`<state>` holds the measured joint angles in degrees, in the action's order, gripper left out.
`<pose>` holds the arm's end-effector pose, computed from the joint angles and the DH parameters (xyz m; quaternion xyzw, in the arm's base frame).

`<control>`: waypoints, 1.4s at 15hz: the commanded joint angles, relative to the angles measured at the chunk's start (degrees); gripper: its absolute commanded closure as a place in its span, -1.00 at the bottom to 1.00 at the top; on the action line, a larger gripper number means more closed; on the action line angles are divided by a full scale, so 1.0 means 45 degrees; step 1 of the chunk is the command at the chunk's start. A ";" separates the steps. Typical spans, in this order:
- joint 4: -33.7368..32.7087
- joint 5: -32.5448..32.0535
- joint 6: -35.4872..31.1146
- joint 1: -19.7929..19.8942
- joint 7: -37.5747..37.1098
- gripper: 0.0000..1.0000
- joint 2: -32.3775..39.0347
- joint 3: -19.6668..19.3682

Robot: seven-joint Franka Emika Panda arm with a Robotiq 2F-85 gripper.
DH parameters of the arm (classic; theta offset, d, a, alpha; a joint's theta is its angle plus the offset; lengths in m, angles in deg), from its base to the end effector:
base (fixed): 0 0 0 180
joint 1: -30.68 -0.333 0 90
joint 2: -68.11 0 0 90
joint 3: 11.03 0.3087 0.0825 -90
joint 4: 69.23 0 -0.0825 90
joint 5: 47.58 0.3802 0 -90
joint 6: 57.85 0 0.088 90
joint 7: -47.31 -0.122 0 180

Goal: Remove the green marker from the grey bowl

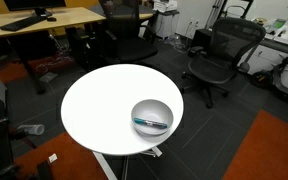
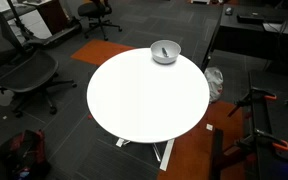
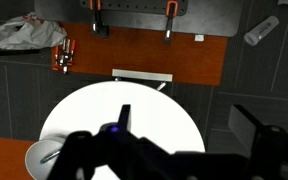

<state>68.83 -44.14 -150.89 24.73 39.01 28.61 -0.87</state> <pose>0.3166 0.1063 0.5145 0.9974 0.0420 -0.0457 0.0357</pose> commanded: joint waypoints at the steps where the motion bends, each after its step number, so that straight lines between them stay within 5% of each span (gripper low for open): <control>1: -0.0029 -0.0021 0.0026 -0.0043 -0.0024 -1.00 0.0017 -0.0030; 10: 0.0031 -0.0159 -0.0389 0.0189 0.0131 -1.00 0.0385 -0.0327; 21: 0.0866 -0.0735 -0.3947 0.2173 -0.0565 -1.00 0.2267 -0.2010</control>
<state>72.42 -46.42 -164.83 32.14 38.86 35.69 -8.85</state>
